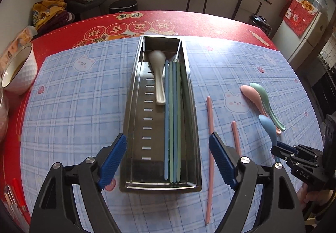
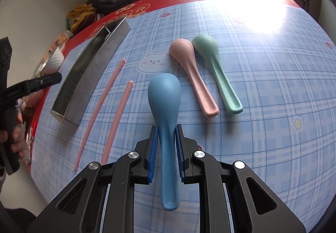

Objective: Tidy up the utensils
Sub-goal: 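Carry the blue spoon with the right gripper down into the steel tray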

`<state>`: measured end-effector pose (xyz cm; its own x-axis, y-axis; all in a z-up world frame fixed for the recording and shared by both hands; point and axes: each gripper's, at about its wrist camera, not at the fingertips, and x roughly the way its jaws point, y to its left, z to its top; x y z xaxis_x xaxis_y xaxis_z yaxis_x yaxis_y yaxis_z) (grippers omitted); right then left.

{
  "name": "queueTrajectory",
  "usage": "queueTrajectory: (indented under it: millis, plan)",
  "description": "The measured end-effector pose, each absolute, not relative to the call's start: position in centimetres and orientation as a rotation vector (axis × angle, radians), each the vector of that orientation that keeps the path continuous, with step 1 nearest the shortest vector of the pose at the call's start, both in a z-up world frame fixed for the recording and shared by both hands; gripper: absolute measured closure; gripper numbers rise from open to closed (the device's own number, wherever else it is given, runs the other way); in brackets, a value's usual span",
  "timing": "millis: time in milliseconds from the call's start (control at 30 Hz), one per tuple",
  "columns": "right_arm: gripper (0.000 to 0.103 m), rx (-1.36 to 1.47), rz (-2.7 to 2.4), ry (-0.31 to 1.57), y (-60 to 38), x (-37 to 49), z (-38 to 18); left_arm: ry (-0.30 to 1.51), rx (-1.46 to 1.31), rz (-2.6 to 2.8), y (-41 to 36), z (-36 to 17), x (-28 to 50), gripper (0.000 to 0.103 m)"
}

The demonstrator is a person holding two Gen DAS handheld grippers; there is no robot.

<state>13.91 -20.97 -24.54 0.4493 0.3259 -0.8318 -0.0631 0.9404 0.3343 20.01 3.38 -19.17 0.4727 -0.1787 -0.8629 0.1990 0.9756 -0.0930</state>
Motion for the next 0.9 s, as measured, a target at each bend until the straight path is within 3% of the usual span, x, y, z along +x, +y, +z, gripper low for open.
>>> queueTrajectory:
  millis: [533,900]
  plan:
    - [0.086,0.269,0.260,1.082,-13.6,20.4,-20.3,1.015,-0.036,-0.125,9.3,-19.3,16.6,0.020]
    - [0.086,0.337,0.194,1.154,-5.7,30.3,-19.6,1.015,-0.072,-0.168,11.9,-19.9,18.2,0.006]
